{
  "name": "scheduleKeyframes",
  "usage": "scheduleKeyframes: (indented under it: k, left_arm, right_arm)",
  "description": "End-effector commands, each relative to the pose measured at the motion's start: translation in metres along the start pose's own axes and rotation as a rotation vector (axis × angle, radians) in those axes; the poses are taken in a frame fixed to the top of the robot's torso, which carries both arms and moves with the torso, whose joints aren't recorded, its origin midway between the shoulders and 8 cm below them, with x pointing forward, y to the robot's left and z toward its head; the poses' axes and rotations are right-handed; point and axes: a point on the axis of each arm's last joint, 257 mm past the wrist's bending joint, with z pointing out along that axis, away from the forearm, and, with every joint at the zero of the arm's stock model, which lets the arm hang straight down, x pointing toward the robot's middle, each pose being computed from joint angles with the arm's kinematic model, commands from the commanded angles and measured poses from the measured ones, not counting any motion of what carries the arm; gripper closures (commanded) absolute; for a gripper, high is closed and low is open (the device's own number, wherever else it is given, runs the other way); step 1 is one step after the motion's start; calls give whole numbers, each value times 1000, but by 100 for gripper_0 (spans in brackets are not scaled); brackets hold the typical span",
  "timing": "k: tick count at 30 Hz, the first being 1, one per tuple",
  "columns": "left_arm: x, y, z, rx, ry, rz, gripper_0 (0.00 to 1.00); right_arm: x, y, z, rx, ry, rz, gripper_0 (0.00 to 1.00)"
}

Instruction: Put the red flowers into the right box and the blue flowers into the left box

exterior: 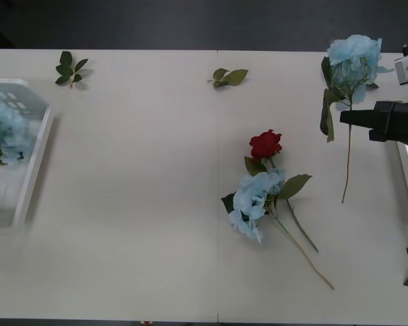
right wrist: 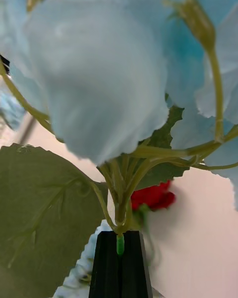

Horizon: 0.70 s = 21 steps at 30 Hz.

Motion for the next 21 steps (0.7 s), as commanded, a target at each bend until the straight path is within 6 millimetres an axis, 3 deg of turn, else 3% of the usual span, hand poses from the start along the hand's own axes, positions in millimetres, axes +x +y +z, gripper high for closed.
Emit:
scheduleKeyframes:
  k: [1,11,17,21]
  left_arm:
    - [-6,17,-8,-41,-17,60,2]
    - [-32,-22,-18,103,-114,139,0]
    - [-50,-51,-32,225,-206,201,0]
    - [-58,-58,-42,269,-244,223,0]
  right_arm:
    - [-22,41,16,-96,-76,-99,100]
    - [-56,135,61,-326,-228,-141,100]
    - [-64,175,85,-414,-286,-152,100]
    - [-64,196,98,-454,-302,-160,100]
